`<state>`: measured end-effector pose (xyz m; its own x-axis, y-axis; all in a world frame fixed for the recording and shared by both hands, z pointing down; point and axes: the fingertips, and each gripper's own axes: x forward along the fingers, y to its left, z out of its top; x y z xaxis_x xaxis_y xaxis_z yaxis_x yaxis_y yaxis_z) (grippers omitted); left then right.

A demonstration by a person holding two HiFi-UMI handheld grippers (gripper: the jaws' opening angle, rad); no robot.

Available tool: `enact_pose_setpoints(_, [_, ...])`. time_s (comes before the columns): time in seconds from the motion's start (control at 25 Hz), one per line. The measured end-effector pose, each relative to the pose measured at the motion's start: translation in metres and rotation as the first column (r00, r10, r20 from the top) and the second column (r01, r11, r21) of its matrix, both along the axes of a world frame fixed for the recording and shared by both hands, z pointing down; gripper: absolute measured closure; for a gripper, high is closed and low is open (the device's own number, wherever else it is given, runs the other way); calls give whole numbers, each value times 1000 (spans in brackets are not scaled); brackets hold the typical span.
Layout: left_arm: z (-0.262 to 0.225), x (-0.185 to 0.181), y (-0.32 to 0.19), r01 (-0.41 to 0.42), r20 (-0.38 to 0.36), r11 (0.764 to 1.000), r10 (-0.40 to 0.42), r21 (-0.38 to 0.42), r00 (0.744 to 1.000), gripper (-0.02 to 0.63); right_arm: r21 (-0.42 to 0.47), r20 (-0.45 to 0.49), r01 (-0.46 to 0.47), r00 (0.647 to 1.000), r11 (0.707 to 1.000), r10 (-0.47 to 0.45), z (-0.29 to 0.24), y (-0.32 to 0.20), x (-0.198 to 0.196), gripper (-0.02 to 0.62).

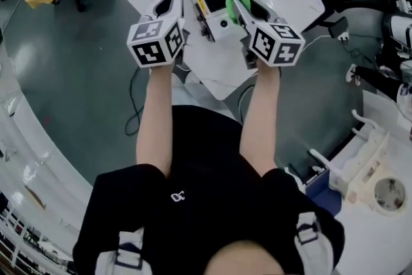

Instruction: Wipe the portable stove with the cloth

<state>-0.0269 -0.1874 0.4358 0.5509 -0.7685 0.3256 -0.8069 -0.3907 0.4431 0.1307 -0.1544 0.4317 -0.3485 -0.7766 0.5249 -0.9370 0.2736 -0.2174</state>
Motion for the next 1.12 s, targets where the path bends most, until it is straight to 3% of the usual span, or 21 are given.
enact_pose_setpoints(0.16, [-47,10,10,3,3,994,-3,110,1000,611,140,-148,28,989,990,-7,-56,9,9,486])
enact_pose_setpoints(0.32, [-88,22,18,-2,4,981,1,196,1000,611,279,-205,47,979,959,12,-105,21,19,485])
enact_pose_setpoints(0.48, [-138,36,16,-35,38,949,24,314,999,611,350,-329,69,943,934,54,-146,23,32,485])
enact_pose_setpoints(0.6, [-168,46,17,-64,83,920,35,387,996,611,433,-290,60,954,899,76,-174,22,38,485])
enact_pose_setpoints(0.72, [-186,64,25,-126,173,887,53,444,983,611,446,-276,20,954,895,116,-179,23,50,485])
enact_pose_setpoints(0.8, [-196,71,29,-148,193,871,62,469,979,611,451,-265,6,956,893,128,-180,21,53,485])
enact_pose_setpoints(1.12, [-201,73,38,-161,182,856,80,491,980,611,506,-188,-46,969,861,163,-194,19,62,483])
